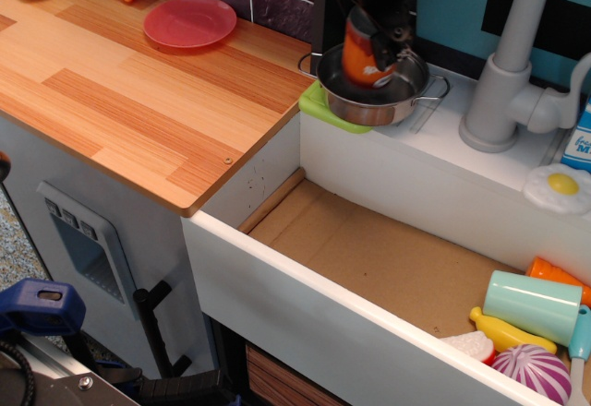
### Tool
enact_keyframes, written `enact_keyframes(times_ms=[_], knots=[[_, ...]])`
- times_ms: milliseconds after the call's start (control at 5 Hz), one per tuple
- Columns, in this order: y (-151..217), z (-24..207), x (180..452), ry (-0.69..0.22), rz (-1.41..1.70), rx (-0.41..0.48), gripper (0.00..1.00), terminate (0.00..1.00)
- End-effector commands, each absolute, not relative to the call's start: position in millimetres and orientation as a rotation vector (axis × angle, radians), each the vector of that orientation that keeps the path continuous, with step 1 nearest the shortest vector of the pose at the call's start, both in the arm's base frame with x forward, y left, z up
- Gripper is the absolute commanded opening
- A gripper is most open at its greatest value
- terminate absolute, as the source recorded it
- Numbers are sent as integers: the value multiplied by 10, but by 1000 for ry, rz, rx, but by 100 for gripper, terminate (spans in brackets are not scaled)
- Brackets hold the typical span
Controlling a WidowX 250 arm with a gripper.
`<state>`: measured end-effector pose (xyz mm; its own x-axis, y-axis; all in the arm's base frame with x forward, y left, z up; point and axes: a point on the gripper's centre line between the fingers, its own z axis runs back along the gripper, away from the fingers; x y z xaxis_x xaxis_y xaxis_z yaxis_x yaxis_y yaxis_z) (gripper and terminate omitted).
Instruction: Put can in pot
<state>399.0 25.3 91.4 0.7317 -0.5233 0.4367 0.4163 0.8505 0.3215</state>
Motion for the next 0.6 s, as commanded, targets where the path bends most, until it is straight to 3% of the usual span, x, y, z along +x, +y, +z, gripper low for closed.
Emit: enact_keyframes(times_ms=[0,200,400], knots=[[297,1095,4081,-596,-516,232,100,0],[297,1095,4081,-596,-516,232,100,0],[297,1095,4081,-596,-516,232,100,100]])
